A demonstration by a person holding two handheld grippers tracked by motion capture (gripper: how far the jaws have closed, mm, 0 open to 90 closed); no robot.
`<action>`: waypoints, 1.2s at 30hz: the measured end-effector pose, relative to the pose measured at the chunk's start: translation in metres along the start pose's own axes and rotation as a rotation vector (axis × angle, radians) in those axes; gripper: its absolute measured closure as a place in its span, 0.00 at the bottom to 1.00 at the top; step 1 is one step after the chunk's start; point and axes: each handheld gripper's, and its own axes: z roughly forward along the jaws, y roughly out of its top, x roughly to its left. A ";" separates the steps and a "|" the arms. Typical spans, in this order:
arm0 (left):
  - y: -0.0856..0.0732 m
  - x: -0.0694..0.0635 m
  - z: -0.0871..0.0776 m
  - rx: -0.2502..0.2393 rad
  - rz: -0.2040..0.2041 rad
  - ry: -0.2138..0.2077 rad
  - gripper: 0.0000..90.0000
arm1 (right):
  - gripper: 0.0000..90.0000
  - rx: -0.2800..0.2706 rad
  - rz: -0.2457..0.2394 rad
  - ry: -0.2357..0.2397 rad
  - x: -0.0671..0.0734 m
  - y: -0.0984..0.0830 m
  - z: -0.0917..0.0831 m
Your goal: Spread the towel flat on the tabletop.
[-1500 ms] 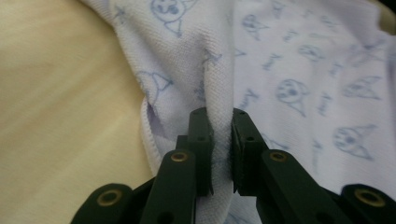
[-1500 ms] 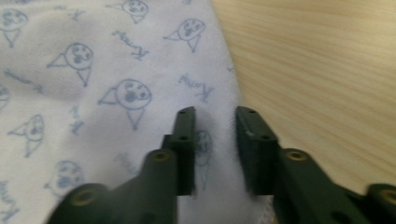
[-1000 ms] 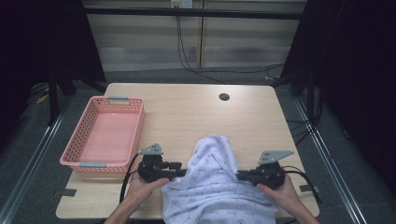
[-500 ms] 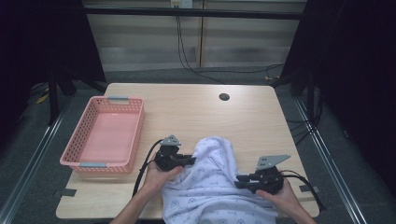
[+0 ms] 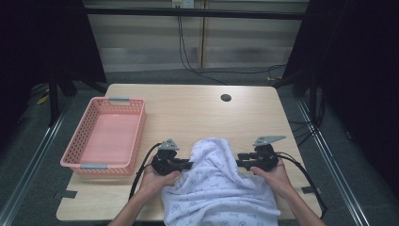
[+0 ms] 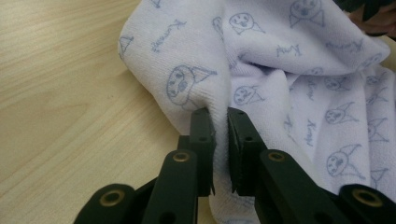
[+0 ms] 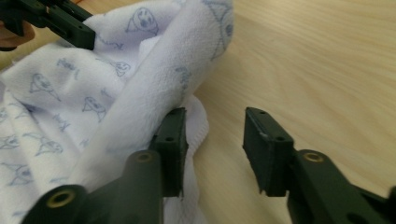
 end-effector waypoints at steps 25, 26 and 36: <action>0.018 0.009 -0.038 -0.172 -0.007 0.052 0.92 | 0.99 -0.299 0.006 -0.178 -0.011 0.017 -0.075; 0.022 0.008 -0.043 -0.184 0.003 0.057 0.92 | 0.99 -0.311 0.007 -0.174 -0.012 0.018 -0.079; 0.013 -0.067 -0.042 -0.016 0.286 -0.046 0.90 | 0.99 -0.273 -0.071 -0.004 0.035 -0.005 -0.084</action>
